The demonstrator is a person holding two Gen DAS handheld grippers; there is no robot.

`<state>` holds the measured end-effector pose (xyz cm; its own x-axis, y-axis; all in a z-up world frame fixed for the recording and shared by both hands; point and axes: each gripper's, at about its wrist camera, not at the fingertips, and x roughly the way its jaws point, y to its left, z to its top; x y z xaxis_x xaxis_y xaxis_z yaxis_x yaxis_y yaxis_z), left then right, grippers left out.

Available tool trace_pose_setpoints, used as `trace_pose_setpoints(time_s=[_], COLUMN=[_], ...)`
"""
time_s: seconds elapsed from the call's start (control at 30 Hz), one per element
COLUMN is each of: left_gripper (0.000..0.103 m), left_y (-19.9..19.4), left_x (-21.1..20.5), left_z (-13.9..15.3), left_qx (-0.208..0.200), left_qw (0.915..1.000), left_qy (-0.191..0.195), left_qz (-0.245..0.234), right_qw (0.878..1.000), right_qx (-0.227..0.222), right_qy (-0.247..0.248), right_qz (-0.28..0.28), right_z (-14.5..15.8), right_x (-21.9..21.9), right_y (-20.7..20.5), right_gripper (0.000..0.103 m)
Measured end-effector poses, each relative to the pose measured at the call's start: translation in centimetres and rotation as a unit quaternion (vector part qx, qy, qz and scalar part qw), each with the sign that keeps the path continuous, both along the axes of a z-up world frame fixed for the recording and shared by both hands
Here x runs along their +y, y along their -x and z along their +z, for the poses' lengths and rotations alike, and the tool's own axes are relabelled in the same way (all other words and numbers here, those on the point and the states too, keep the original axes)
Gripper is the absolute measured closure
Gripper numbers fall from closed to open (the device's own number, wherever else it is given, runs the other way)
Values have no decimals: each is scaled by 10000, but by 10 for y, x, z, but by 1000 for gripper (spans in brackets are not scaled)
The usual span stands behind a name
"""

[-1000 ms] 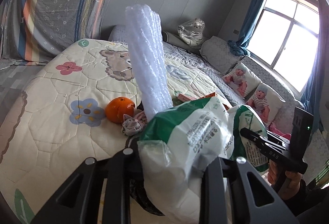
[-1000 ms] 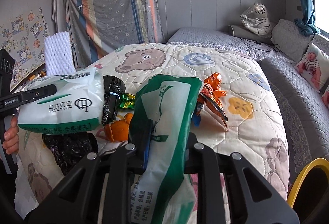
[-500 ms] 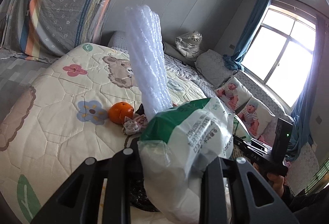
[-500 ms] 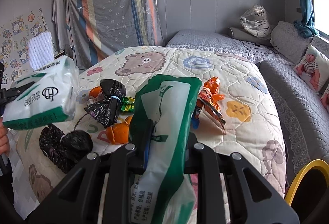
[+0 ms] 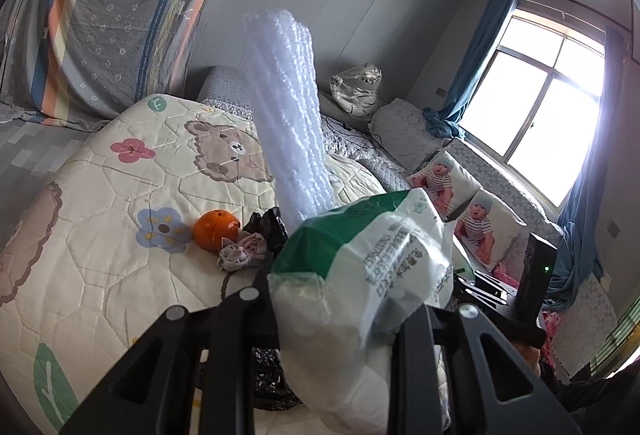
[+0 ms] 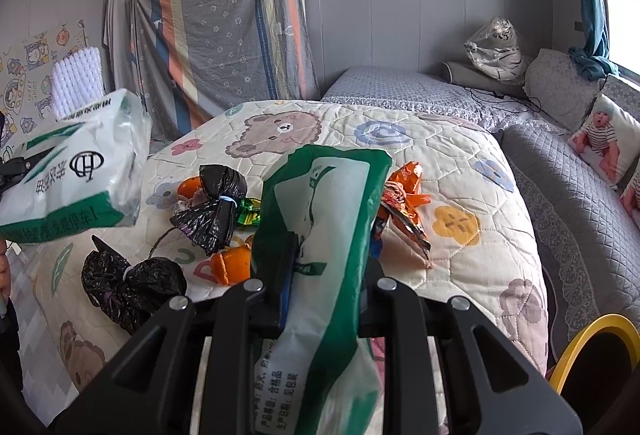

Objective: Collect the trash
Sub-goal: 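Carry both held bags from the bed over the yellow-rimmed bin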

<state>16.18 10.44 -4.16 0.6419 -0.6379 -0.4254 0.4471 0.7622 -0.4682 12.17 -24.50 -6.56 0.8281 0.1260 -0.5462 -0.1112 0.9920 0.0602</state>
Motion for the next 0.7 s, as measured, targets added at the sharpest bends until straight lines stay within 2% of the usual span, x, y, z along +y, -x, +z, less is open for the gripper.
trace_pose_setpoints(time_s=[0.13, 0.23, 0.33, 0.57, 0.7], left_gripper=[80, 80, 80, 80, 80], left_y=[-3, -6, -10, -19, -23], left_x=[-8, -11, -18, -36, -48], left_z=[0, 0, -2, -13, -20], left_qx=[1, 62, 82, 323, 381], left_qw=[10000, 9999, 9999, 9991, 9982], left_qy=[-64, 57, -99, -123, -392], left_qz=[-41, -132, -84, -258, -235], right_qw=[10000, 10000, 9999, 9998, 9998], right_qx=[-24, -23, -5, -30, 32], right_qy=[29, 19, -12, -56, -74], right_qz=[-50, -83, -118, -181, -190], right_z=[2, 2, 2, 5, 3], right_x=[-5, -8, -14, -22, -26], right_y=[3, 6, 7, 10, 10], right_gripper=[83, 83, 83, 83, 83])
